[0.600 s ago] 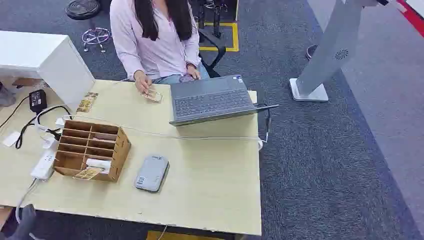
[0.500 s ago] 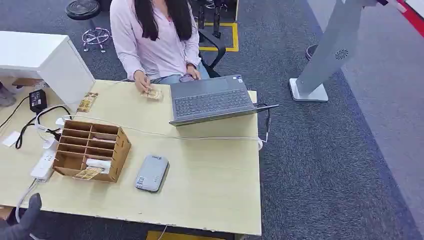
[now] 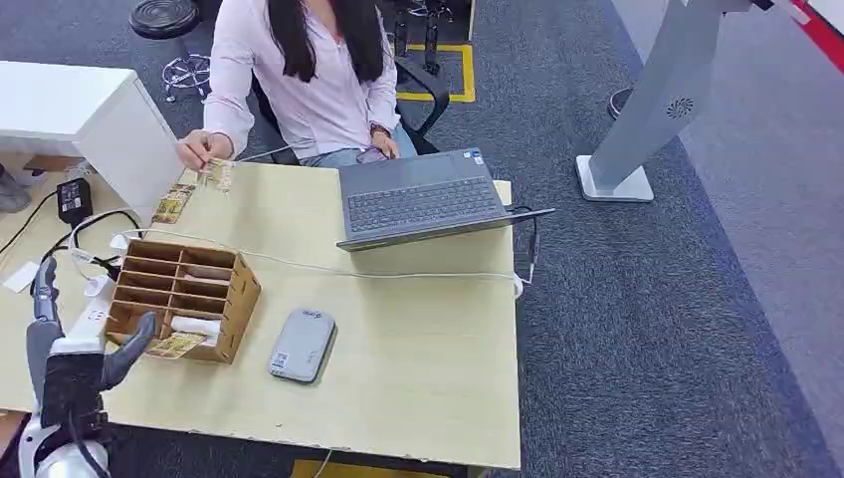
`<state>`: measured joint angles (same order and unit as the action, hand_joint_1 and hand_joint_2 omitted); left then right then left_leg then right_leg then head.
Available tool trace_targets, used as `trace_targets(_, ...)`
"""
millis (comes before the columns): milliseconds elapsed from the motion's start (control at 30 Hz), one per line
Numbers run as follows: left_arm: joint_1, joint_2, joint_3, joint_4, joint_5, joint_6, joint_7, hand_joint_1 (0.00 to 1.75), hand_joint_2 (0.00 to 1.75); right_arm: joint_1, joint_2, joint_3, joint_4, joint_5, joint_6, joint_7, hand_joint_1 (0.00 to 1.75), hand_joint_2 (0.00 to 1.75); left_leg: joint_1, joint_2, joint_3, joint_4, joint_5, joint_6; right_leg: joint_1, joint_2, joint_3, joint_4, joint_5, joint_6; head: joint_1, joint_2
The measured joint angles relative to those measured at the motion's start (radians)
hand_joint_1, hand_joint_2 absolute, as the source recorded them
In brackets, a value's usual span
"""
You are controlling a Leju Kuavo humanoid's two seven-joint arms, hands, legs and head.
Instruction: Pass the card to the sensor for recognition and then transmit it.
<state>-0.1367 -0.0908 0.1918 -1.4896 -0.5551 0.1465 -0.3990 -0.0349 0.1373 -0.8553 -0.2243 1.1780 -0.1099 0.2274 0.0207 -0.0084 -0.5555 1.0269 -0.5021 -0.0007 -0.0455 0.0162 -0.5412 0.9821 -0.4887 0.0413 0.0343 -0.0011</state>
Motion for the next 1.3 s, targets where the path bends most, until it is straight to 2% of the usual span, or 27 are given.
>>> trace_targets(967, -0.491, 0.168, -0.282, 0.557, -0.66, 0.084, 0.337, 0.0, 1.75, -0.005, -0.036, 0.028, 0.009, 0.188, 0.103, -0.088, 0.0, 1.75, 0.0, 0.0, 0.0, 0.0, 0.001, 0.0, 0.0, 0.001, 0.0, 0.001, 0.001, -0.001, 0.0, 0.0)
trace_targets(1300, -0.597, 0.211, -0.351, 0.698, -0.832, 0.106, 0.428, 0.0, 1.75, -0.006, -0.047, 0.045, 0.011, 0.239, 0.127, -0.112, 0.0, 1.75, 0.0, 0.0, -0.001, 0.0, 0.001, 0.0, 0.0, 0.001, -0.001, 0.001, 0.001, -0.001, 0.0, 0.0)
